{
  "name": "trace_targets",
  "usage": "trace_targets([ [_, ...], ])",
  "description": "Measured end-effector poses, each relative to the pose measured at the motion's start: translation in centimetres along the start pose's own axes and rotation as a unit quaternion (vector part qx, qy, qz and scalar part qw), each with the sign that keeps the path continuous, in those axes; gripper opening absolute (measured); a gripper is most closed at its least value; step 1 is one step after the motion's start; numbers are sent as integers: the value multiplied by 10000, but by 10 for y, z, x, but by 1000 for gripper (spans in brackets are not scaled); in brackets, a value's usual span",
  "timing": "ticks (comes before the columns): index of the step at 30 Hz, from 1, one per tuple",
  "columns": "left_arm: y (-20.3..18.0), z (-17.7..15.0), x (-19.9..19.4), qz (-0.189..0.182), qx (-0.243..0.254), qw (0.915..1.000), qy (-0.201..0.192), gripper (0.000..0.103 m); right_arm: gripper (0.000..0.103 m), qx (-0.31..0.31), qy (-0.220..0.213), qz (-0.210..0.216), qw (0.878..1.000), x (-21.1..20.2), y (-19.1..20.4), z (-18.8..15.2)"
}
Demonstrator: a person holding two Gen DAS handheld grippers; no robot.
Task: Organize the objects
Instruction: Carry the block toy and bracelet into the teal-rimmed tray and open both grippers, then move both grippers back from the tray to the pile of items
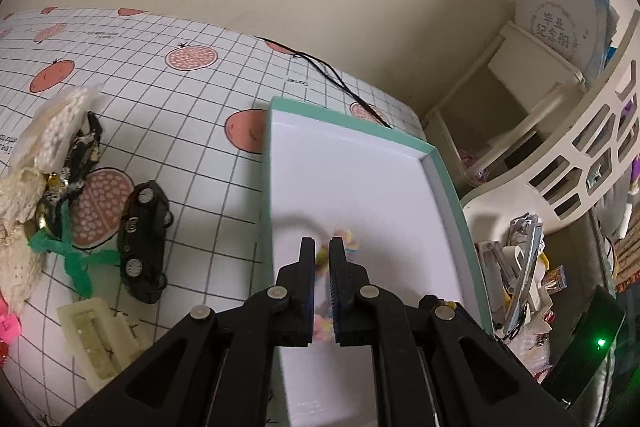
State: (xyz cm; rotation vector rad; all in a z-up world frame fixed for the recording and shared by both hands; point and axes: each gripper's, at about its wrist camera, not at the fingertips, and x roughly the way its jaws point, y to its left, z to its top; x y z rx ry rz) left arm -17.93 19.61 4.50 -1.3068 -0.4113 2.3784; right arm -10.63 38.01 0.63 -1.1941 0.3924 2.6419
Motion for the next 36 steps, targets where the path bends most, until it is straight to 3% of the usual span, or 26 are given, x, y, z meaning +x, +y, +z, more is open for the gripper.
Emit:
trace_targets([
  [10, 4, 6, -26, 143, 273, 9995, -54, 10, 42, -97, -110, 144, 9998, -8, 11, 2],
  [15, 11, 3, -39, 473, 516, 9974, -174, 40, 42, -196, -125, 171, 9996, -12, 20, 0],
  [19, 28, -2, -39, 587, 275, 9979, -68, 42, 49, -342, -137, 123, 9992, -15, 27, -1],
  [22, 35, -6, -40, 722, 174, 9972, 1, 45, 60, -421, -158, 149, 9989, -17, 31, -3],
  [33, 51, -10, -49, 963, -34, 9952, -186, 84, 79, -608, -109, 350, 9975, -20, 43, -8],
  [36, 55, -11, -51, 1037, -34, 9943, -258, 87, 85, -622, -70, 402, 9972, -18, 45, -8],
])
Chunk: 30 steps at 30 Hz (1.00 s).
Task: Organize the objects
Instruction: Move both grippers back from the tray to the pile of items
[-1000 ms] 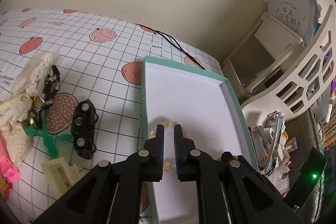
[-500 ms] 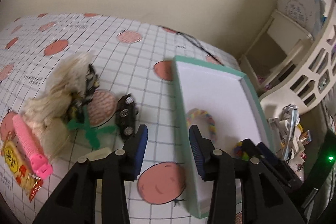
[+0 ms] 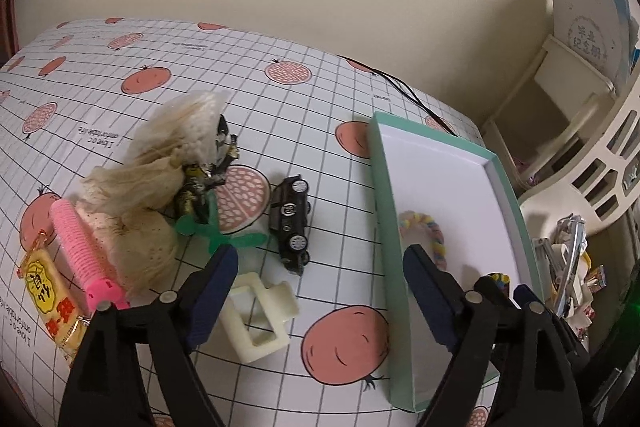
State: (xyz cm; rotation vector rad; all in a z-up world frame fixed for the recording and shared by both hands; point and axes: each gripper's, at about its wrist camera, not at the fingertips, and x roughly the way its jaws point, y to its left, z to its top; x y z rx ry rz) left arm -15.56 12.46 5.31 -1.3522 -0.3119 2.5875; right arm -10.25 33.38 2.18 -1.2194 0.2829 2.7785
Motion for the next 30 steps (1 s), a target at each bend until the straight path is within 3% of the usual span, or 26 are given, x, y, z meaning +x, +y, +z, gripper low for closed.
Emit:
trace_targets([
  [2, 2, -1, 0, 65, 2, 10000, -25, 93, 91, -24, 10, 19, 10000, 0, 1, -1],
  [7, 6, -2, -1, 270, -10, 9995, -162, 94, 92, -79, -5, 58, 10000, 0, 5, -2],
  [10, 10, -3, -2, 302, -59, 9993, -223, 94, 103, -92, -3, 71, 9999, 0, 6, -3],
  [22, 18, -3, -12, 298, 84, 9993, -225, 94, 103, -297, -76, 103, 9995, -7, 22, -5],
  [30, 33, 8, -48, 162, 161, 9993, -283, 94, 103, -451, -151, 366, 9982, -22, 49, -3],
])
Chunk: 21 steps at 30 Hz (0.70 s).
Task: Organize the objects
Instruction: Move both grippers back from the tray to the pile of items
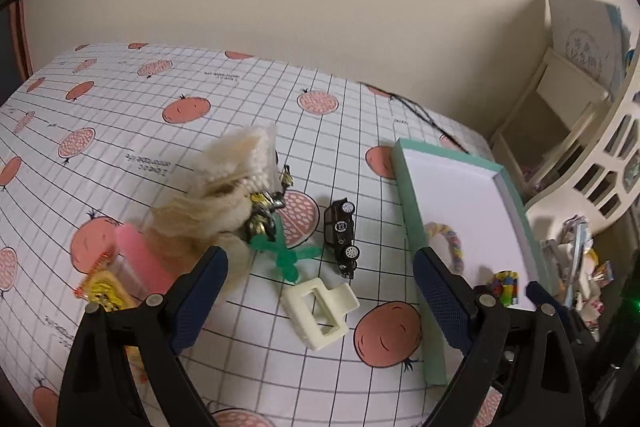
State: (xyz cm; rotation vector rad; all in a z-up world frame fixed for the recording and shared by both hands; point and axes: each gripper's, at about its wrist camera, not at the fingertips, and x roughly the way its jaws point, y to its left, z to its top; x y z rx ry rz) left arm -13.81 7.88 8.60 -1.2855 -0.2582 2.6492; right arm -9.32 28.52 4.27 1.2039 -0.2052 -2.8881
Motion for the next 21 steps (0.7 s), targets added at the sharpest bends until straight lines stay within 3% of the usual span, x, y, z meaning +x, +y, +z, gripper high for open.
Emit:
trace_targets([
  [4, 19, 7, -20, 45, -122, 9999, -48, 94, 103, -106, -99, 151, 9998, -9, 21, 5],
  [11, 65, 17, -54, 497, -332, 9977, -332, 94, 103, -432, -348, 305, 9980, -25, 65, 11],
  [21, 129, 0, -37, 934, -1091, 9893, 248, 94, 103, -862, -81, 541, 9948, -20, 116, 1],
])
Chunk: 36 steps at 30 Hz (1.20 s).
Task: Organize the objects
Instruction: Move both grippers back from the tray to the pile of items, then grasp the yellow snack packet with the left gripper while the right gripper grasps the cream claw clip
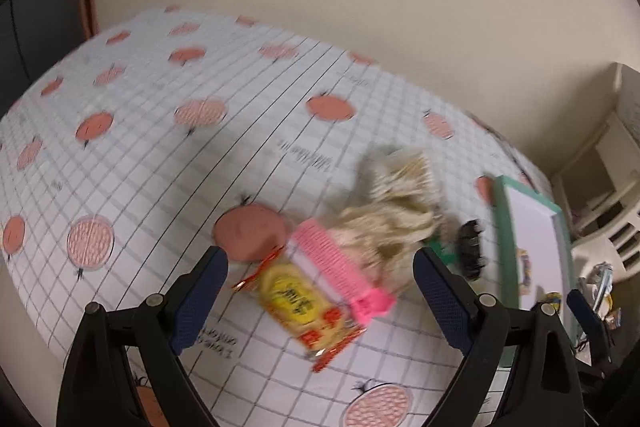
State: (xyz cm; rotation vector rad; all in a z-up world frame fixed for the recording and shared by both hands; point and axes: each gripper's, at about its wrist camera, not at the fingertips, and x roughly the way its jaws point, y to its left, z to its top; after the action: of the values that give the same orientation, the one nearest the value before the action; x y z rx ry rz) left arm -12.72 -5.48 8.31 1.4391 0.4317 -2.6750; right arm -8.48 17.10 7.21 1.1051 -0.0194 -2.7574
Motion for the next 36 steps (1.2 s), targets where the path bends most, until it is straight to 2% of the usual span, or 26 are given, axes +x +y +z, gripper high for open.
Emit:
trace_targets([
  [6, 28, -6, 25, 37, -587, 9964, 604, 94, 103, -314, 567, -56, 9979, 30, 18, -15],
  [11, 34, -12, 42, 295, -706, 9929, 906, 94, 103, -328, 885, -45, 9955, 45, 22, -24],
  [14, 39, -15, 50, 298, -860, 9901, 1064, 94, 103, -276, 1068, -49, 9939, 55, 22, -29],
  [22, 36, -19, 62, 426, -853, 9874, 1261, 94, 103, -344, 1434, -99, 9890, 77, 22, -41],
  [27, 35, -22, 70, 487, -829, 9855, 1396, 94, 103, -310, 1542, -123, 9875, 85, 17, -43],
  [36, 29, -24, 73, 620, -608, 9861, 1419, 94, 103, -352, 1628, -253, 9857, 94, 16, -46],
])
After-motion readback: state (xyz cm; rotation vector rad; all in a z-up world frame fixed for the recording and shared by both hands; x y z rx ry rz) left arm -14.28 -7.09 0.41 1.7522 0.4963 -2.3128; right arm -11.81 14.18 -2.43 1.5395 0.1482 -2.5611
